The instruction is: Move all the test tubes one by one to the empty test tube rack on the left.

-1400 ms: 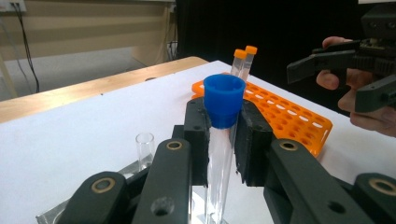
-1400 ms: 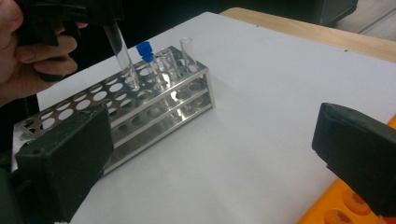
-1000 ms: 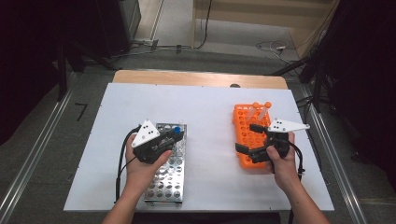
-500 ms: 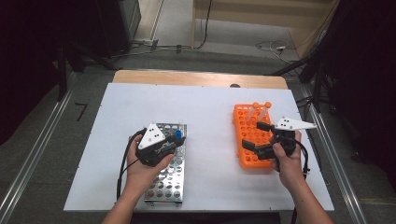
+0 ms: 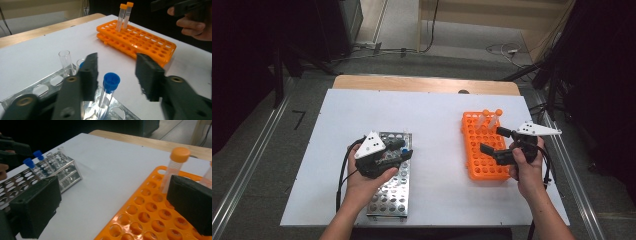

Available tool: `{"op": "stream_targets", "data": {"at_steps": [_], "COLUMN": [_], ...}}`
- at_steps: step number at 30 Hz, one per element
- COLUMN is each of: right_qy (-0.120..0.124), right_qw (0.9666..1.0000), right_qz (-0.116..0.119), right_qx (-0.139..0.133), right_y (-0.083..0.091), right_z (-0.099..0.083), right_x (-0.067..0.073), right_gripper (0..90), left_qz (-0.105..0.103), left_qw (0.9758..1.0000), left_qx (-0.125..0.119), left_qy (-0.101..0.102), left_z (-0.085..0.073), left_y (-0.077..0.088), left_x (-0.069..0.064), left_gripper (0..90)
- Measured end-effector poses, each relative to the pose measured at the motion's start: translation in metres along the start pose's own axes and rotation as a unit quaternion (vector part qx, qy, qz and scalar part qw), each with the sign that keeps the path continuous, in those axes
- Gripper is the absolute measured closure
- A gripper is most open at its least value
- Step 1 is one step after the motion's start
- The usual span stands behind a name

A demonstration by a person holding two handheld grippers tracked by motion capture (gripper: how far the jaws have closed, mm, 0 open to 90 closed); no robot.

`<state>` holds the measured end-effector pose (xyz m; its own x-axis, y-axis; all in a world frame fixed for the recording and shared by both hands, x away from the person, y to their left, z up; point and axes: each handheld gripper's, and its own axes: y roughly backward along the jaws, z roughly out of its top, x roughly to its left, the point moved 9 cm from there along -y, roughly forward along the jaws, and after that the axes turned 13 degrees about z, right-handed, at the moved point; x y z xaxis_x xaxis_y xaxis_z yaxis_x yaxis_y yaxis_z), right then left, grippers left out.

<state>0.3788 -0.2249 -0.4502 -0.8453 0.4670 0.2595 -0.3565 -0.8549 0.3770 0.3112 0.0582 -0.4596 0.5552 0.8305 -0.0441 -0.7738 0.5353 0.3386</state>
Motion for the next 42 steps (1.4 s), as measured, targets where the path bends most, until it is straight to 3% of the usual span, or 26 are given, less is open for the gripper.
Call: {"op": "stream_targets", "data": {"at_steps": [9, 14, 19, 23, 27, 32, 35, 42], "right_qy": [-0.018, -0.037, -0.045, -0.05, -0.051, -0.074, -0.088, -0.089], "right_qw": [0.9992, 0.9979, 0.9947, 0.993, 0.992, 0.989, 0.9885, 0.99], "right_qz": [-0.035, -0.053, -0.092, -0.107, -0.114, -0.125, -0.119, -0.102], "right_qx": [-0.002, -0.002, -0.001, -0.001, 0.019, 0.028, 0.031, 0.041], "right_y": [0.006, 0.006, 0.005, 0.003, -0.006, -0.013, -0.016, -0.024], "right_z": [-0.001, -0.005, -0.008, -0.009, -0.012, -0.018, -0.022, -0.028], "right_x": [-0.029, -0.049, -0.072, -0.089, -0.101, -0.118, -0.123, -0.123], "right_gripper": [10.7, 18.7, 29.3, 38.7, 44.5, 53.9, 58.5, 68.6], "left_qz": [-0.015, -0.008, -0.011, -0.012, -0.013, -0.006, -0.004, -0.005], "left_qw": [0.9997, 0.9994, 0.9988, 0.9984, 0.9984, 0.9981, 0.998, 0.9983], "left_qx": [-0.013, -0.02, -0.022, -0.023, -0.022, -0.028, -0.029, -0.022], "left_qy": [0.016, 0.026, 0.043, 0.05, 0.05, 0.055, 0.056, 0.053], "left_z": [0.005, 0.008, 0.009, 0.009, 0.009, 0.01, 0.01, 0.009], "left_y": [0.002, 0.004, 0.004, 0.004, 0.004, 0.007, 0.008, 0.005], "left_x": [-0.002, 0.002, 0.008, 0.01, 0.01, 0.012, 0.014, 0.012], "left_gripper": [17.7, 8.1, 1.0, 0.9, 0.9, 0.9, 0.9, 0.9]}}
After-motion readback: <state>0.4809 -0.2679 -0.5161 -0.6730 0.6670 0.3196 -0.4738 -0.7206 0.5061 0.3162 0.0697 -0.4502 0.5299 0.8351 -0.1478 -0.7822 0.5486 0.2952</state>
